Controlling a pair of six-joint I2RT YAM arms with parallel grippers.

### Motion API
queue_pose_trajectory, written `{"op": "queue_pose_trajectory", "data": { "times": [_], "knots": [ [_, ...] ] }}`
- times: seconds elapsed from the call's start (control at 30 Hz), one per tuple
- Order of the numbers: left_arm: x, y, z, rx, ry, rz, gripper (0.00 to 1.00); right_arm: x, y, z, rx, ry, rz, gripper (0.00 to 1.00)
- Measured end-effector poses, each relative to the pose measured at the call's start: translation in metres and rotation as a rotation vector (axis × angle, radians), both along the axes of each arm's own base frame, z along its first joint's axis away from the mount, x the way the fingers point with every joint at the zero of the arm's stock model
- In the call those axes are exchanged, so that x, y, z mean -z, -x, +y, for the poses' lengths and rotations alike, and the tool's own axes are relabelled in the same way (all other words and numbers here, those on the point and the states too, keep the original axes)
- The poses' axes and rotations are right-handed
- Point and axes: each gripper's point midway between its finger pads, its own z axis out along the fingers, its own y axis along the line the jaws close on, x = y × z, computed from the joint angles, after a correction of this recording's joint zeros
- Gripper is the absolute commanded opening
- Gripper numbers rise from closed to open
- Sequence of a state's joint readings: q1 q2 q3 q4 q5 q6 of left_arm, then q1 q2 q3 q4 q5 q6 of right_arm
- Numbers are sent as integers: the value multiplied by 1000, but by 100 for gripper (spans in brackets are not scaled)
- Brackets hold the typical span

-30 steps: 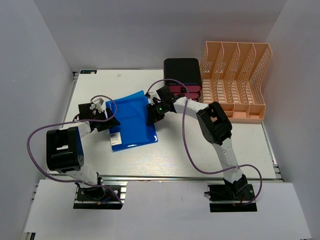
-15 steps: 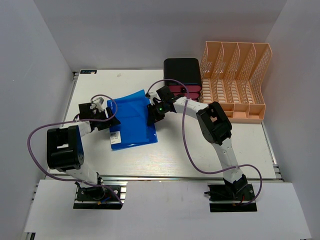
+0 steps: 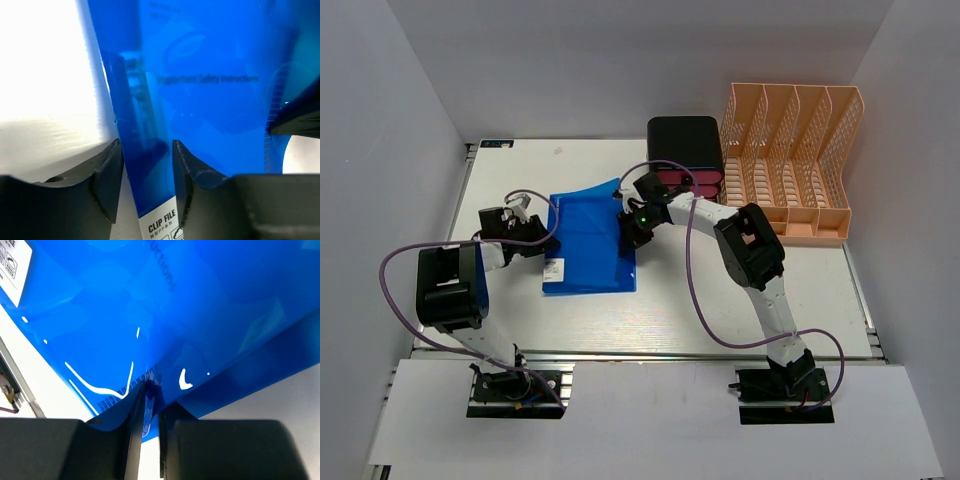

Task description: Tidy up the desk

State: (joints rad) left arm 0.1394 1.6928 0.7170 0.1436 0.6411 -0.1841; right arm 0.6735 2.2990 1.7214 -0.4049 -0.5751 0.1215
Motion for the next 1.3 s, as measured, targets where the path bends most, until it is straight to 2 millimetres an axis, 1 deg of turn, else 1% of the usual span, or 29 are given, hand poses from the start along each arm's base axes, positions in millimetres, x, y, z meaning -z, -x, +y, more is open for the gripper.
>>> {"op": "queue_pose_trajectory", "data": {
  "times": [0.13, 0.2, 0.23, 0.33, 0.4, 0.43, 0.5, 0.53, 0.57, 0.6, 0.63, 0.67, 0.73, 0.8, 0.9, 1.03, 1.1, 1.2, 1.27, 1.3],
  "knots": [
    [0, 3, -3, 4, 14, -5, 40, 1, 5, -4, 0, 20, 20, 16],
    [-1, 8, -4, -9, 31, 14, 39, 2, 7, -7, 0, 32, 31, 16],
    [-1, 11, -4, -20, 38, 32, 40, 2, 8, -8, 0, 37, 34, 15],
    [-1, 22, -4, -61, 51, 104, 51, 2, 9, -9, -2, 46, 35, 15],
    [-4, 31, -5, -83, 60, 153, 53, 2, 9, -10, -9, 51, 31, 15],
    [-6, 36, -6, -95, 63, 172, 59, 2, 9, -10, -13, 55, 29, 15],
    [-13, 46, -10, -114, 71, 194, 65, 2, 9, -9, -22, 62, 21, 15],
    [-15, 51, -11, -122, 74, 202, 71, 2, 9, -9, -30, 66, 14, 15],
    [-18, 58, -14, -135, 83, 211, 72, 1, 9, -9, -34, 69, 9, 15],
    [-18, 65, -16, -146, 90, 220, 76, 1, 9, -8, -40, 70, 4, 15],
    [-18, 73, -18, -165, 103, 236, 81, 1, 9, -7, -47, 70, -2, 15],
    [-16, 80, -20, -182, 119, 252, 83, 1, 9, -7, -53, 68, -8, 15],
    [-10, 96, -26, -212, 145, 296, 84, 1, 9, -6, -61, 64, -18, 14],
    [-11, 101, -28, -247, 169, 302, 84, 0, 8, -5, -66, 60, -29, 15],
    [-12, 103, -30, -300, 216, 286, 84, 0, 7, -5, -74, 52, -48, 14],
    [-14, 105, -36, -369, 333, 249, 83, 0, 4, -8, -77, 62, -76, 14],
    [-16, 114, -49, -356, 420, 258, 83, -1, 4, -6, -86, 58, -85, 13],
    [-18, 142, -74, -293, 541, 311, 82, -1, 8, 4, -113, 38, -107, 12],
    [-20, 156, -83, -263, 595, 335, 81, -2, 13, 13, -139, 20, -125, 11],
    [-23, 159, -87, -246, 615, 340, 79, -2, 16, 19, -153, 9, -131, 11]
  ]
}}
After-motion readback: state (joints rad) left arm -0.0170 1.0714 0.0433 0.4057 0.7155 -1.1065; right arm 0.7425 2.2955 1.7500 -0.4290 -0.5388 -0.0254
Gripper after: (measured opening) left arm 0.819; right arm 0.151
